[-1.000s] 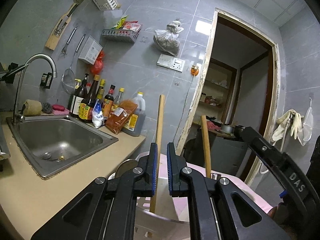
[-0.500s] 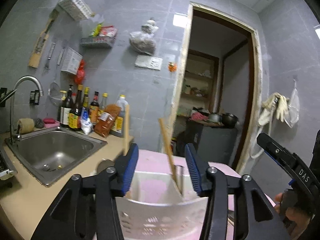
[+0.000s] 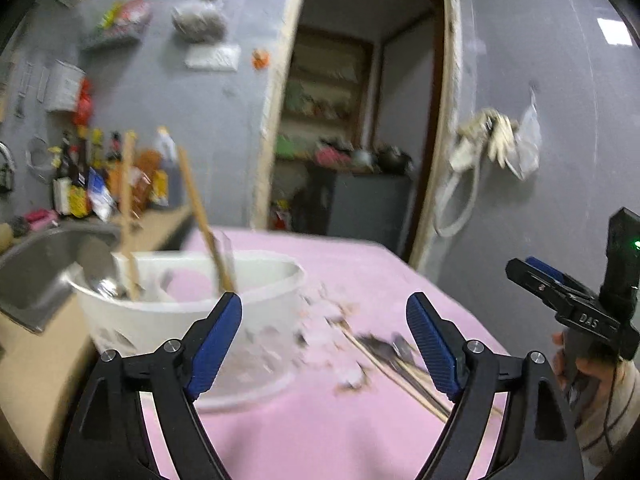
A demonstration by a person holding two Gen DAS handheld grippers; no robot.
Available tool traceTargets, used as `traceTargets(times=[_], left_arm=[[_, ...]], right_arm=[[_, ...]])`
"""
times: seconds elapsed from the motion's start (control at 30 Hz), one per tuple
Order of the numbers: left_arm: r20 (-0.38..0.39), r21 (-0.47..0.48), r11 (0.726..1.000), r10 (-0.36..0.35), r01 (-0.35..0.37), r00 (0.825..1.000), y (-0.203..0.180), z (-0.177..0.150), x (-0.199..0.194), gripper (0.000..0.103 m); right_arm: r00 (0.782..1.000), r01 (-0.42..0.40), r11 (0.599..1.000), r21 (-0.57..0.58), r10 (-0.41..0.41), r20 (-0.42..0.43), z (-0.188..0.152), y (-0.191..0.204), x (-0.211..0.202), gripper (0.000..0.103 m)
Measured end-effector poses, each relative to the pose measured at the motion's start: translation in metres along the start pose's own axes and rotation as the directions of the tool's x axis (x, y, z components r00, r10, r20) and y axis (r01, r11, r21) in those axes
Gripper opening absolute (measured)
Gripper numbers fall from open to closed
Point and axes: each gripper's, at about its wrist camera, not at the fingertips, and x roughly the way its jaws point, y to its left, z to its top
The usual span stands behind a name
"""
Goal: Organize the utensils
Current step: 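Open both tools and move them back over the utensil pile, then grasp a wooden chopstick with the left tool while the right tool grasps another chopstick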
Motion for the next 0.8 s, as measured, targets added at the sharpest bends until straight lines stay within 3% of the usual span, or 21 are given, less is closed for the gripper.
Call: traceTargets(times=[0.13,0.27,0.33,0.47,0.53,0.7,0.8], left_arm=[[-0.115,0.003,0.999,-0.039,0.039,0.993,-0.016,-0.012,0.022,0.080],[-0.234,0.008,0.998,-0.059,0.062,0.970,-0.032,-0.021,0.047,0.080],[-0.287,0.003,0.997,-0.069,0.073,0.956,-0.038,-0.022,0.060,0.080],[-0.373,-0.011,0.996,-0.083,0.086,0.924,-0.041,-0.023,0.084,0.078],[-0.412,-0.019,0.995,-0.096,0.097,0.906,-0.041,-0.027,0.092,0.069],[-0.490,-0.060,0.991,-0.134,0.120,0.861,-0.041,-0.032,0.119,0.055],[-0.511,-0.074,0.990,-0.143,0.122,0.847,-0.039,-0.032,0.128,0.047]], right_arm=[[0.991,0.039,0.999,-0.021,-0.041,-0.127,-0.019,-0.019,-0.001,0.103],[0.974,0.043,0.999,-0.026,-0.048,-0.220,-0.035,-0.032,0.003,0.096],[0.962,0.031,0.999,-0.026,-0.037,-0.271,-0.043,-0.037,0.008,0.081],[0.934,-0.015,1.000,-0.008,0.011,-0.357,-0.053,-0.041,0.022,0.065],[0.916,-0.041,0.999,-0.005,0.035,-0.400,-0.058,-0.040,0.032,0.053],[0.880,-0.092,0.995,-0.031,0.067,-0.471,-0.066,-0.029,0.050,0.040],[0.861,-0.112,0.992,-0.050,0.072,-0.503,-0.067,-0.024,0.058,0.035]])
